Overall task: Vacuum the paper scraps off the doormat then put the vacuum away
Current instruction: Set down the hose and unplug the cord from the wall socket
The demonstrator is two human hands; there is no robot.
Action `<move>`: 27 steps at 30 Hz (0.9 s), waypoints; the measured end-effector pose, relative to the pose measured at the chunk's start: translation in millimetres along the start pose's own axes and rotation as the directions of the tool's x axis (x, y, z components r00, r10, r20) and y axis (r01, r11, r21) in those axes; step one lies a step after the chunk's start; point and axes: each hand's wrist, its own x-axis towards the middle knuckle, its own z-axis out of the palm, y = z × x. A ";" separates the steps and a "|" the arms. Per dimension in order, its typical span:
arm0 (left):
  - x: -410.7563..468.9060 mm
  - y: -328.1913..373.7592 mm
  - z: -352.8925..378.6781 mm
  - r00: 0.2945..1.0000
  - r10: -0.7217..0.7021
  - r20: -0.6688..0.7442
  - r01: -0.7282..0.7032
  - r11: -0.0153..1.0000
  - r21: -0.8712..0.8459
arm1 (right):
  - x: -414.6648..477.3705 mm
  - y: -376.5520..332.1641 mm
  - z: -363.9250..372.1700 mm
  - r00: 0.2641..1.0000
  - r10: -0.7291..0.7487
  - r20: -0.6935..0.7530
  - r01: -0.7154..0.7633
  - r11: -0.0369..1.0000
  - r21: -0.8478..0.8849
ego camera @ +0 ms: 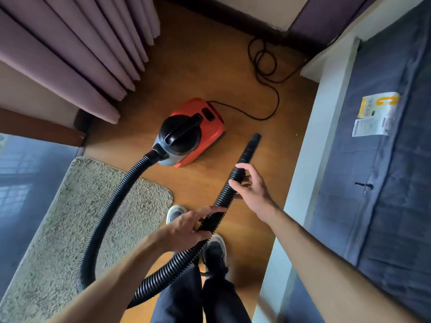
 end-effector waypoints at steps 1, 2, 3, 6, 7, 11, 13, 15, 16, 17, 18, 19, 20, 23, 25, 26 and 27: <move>-0.7 -0.6 -5.9 0.999 -0.037 0.021 0.036 0.999 0.028 | 0.9 -1.6 3.9 1.000 0.025 0.012 -0.025 1.000 0.017; -1.2 -1.4 -11.3 0.997 -0.069 0.036 0.067 0.996 0.058 | 1.6 -2.5 8.1 0.999 0.051 0.015 -0.051 0.998 0.029; -1.8 -2.4 -16.1 0.995 -0.092 0.043 0.088 0.993 0.080 | 1.2 -5.1 12.7 0.997 0.075 0.006 -0.075 0.996 0.044; -2.5 -3.6 -27.0 0.987 -0.146 0.061 0.141 0.986 0.084 | 4.8 -13.0 27.3 0.992 0.124 -0.024 -0.123 0.991 0.054; -0.4 -4.6 -29.0 0.986 -0.157 0.063 0.152 0.985 0.084 | 8.4 -13.8 30.1 0.991 0.134 -0.029 -0.133 0.990 0.042; 13.5 -4.3 -31.5 0.980 -0.188 0.068 0.182 0.980 0.075 | 23.1 -13.9 31.5 0.988 0.152 0.000 -0.152 0.988 0.002; 21.9 -3.3 -31.8 0.974 -0.217 0.068 0.212 0.974 0.082 | 32.2 -11.5 27.2 0.985 0.173 0.021 -0.174 0.985 0.016; 29.6 3.7 -31.2 0.964 -0.255 0.069 0.251 0.966 0.058 | 41.2 -12.5 18.5 0.979 0.200 0.038 -0.200 0.980 0.013; 33.8 7.7 -30.7 0.961 -0.268 0.064 0.265 0.963 0.056 | 46.0 -13.9 13.3 0.976 0.212 0.051 -0.213 0.977 0.013; 39.4 12.5 -29.8 0.959 -0.275 0.064 0.272 0.960 0.063 | 50.8 -14.3 7.6 0.973 0.225 0.059 -0.225 0.974 0.006; 45.9 17.3 -28.2 0.957 -0.283 0.069 0.279 0.958 0.066 | 55.0 -13.3 1.0 0.972 0.229 0.060 -0.230 0.973 0.003; 54.0 21.8 -27.0 0.955 -0.289 0.070 0.285 0.956 0.064 | 59.5 -12.7 -5.1 0.972 0.229 0.054 -0.230 0.973 0.000; 62.3 24.5 -25.9 0.952 -0.297 0.074 0.294 0.954 0.055 | 64.1 -12.7 -11.0 0.973 0.224 0.051 -0.224 0.974 0.008; 87.7 21.7 -25.1 0.935 -0.341 0.101 0.341 0.940 0.022 | 84.0 -6.8 -24.3 0.973 0.224 0.057 -0.224 0.975 -0.007; 102.9 15.6 -22.1 0.923 -0.365 0.118 0.366 0.930 0.018 | 96.4 -0.7 -29.8 0.978 0.203 0.046 -0.201 0.978 -0.055; 109.4 13.1 -20.1 0.922 -0.372 0.112 0.371 0.928 0.027 | 102.2 3.3 -32.0 0.980 0.195 0.035 -0.193 0.979 -0.067; 115.7 9.8 -18.3 0.923 -0.372 0.096 0.370 0.928 0.045 | 107.5 8.8 -33.6 0.980 0.200 0.025 -0.198 0.978 -0.073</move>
